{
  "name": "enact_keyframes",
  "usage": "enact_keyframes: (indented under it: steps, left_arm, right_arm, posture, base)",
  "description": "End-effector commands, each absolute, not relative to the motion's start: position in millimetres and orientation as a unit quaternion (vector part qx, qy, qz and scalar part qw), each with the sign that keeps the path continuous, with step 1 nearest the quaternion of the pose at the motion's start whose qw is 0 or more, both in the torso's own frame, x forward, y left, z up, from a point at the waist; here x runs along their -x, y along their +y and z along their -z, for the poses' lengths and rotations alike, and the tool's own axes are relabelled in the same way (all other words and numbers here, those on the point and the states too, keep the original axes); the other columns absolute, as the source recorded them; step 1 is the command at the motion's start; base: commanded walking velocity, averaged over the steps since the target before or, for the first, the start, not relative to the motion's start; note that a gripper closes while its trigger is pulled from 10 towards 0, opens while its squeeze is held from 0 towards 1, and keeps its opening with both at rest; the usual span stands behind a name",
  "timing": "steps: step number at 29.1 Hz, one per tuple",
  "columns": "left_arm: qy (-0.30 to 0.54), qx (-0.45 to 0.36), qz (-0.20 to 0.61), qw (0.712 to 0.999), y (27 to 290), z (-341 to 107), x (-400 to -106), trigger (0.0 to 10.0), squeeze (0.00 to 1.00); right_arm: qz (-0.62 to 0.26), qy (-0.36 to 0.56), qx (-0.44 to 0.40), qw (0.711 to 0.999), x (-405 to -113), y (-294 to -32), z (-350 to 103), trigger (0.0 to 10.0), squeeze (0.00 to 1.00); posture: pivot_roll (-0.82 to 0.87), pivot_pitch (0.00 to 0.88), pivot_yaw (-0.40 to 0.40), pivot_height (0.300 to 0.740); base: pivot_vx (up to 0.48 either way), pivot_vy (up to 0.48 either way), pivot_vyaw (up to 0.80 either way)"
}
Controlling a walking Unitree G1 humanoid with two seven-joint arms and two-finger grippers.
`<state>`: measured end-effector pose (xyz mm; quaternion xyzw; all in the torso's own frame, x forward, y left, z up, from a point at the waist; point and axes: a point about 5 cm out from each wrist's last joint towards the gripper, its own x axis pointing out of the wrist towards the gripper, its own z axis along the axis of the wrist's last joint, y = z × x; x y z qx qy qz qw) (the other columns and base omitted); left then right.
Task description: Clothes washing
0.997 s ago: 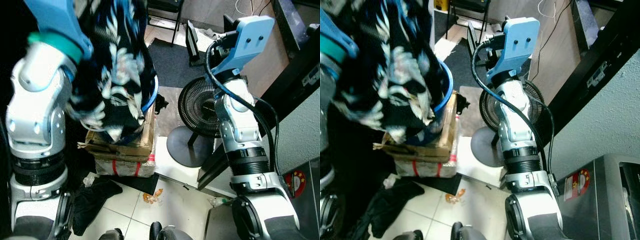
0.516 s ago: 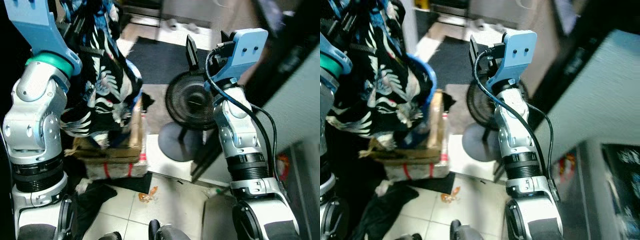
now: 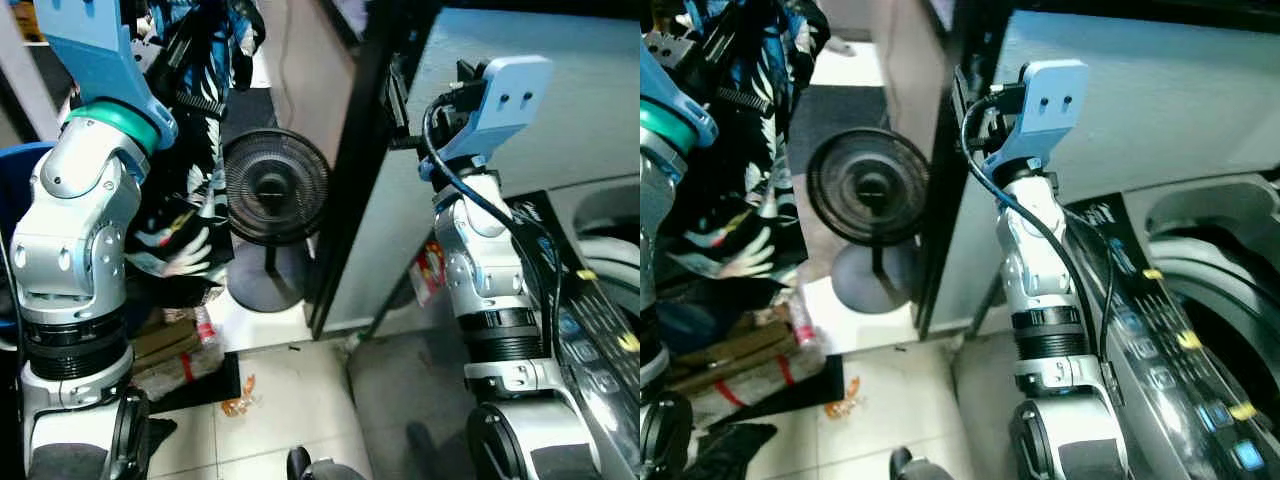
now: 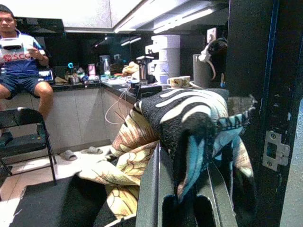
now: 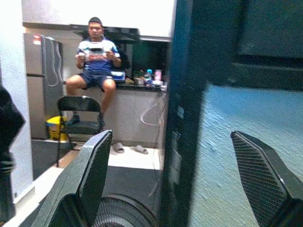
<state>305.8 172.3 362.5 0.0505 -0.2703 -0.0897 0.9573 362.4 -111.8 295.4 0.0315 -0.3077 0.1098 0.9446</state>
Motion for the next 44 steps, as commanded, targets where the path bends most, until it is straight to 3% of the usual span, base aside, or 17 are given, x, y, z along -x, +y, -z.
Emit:
enact_keyframes:
  steps: [1,44]
  left_arm:
    - [-0.278,-0.054,0.103,0.954,167,-364,-304,10.0,0.00]
    - [-0.278,-0.054,0.100,0.954,167,-363,-306,10.0,0.00]
  right_arm:
    - [-0.099,-0.315,-0.031,0.944,-361,-118,-299,10.0,0.00]
    - [-0.102,-0.323,-0.063,0.939,-360,-117,-309,10.0,0.00]
  posture:
    - [0.11,0.070,-0.039,0.740]
    - [0.11,0.063,-0.042,0.740]
  base:
    - [0.000,0.000,-0.80]
    - [0.000,0.000,-0.80]
